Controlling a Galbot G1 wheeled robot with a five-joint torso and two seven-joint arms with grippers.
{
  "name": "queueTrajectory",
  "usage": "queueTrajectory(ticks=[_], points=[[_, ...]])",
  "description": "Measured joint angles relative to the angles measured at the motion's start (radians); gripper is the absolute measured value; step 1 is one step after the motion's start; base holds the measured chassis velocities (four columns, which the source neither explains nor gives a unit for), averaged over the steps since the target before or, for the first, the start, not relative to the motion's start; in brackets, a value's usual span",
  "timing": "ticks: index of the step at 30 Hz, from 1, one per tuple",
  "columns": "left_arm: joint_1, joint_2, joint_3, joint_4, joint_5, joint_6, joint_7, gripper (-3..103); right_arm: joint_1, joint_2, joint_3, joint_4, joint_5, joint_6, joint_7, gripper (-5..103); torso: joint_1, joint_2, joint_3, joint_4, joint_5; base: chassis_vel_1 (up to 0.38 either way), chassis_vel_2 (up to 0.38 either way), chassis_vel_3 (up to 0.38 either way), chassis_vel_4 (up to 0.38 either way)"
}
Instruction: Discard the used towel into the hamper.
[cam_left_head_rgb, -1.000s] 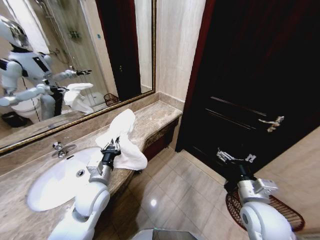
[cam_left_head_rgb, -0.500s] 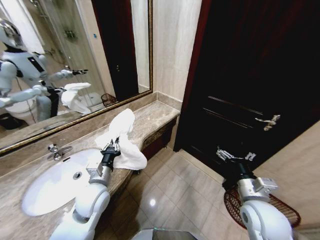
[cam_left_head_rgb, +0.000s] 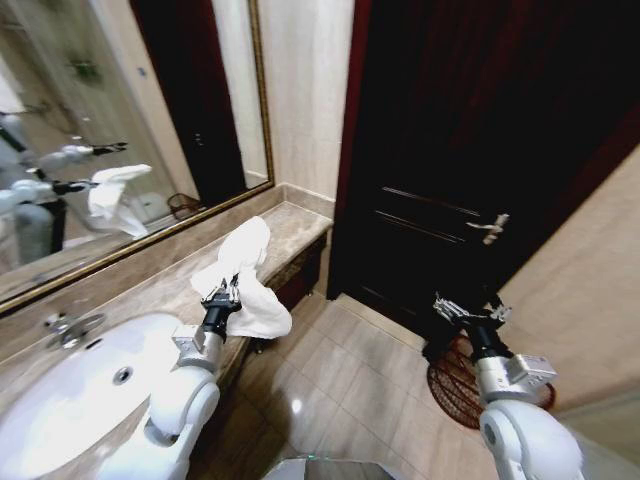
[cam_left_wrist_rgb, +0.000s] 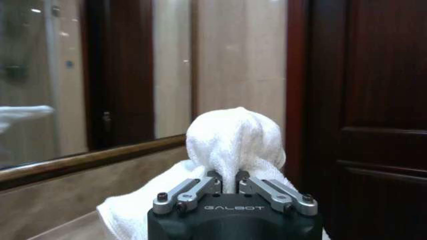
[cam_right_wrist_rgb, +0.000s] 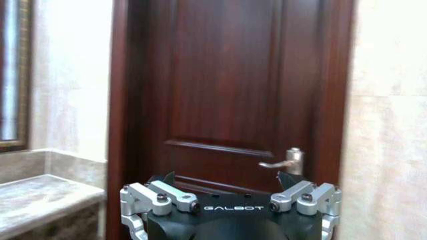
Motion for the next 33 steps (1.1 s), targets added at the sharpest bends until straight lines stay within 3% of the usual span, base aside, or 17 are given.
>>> queueTrajectory(ticks=[33], points=[[-0.009,0.004,-0.005,0.019,-0.023,-0.022,0.023,10,0.018,-0.002,-0.007,-0.008,0.004,-0.005,0.003,100,0.000,0.000,0.000,0.0001,0.0000,-0.126,-0.121,-0.126,-0.123]])
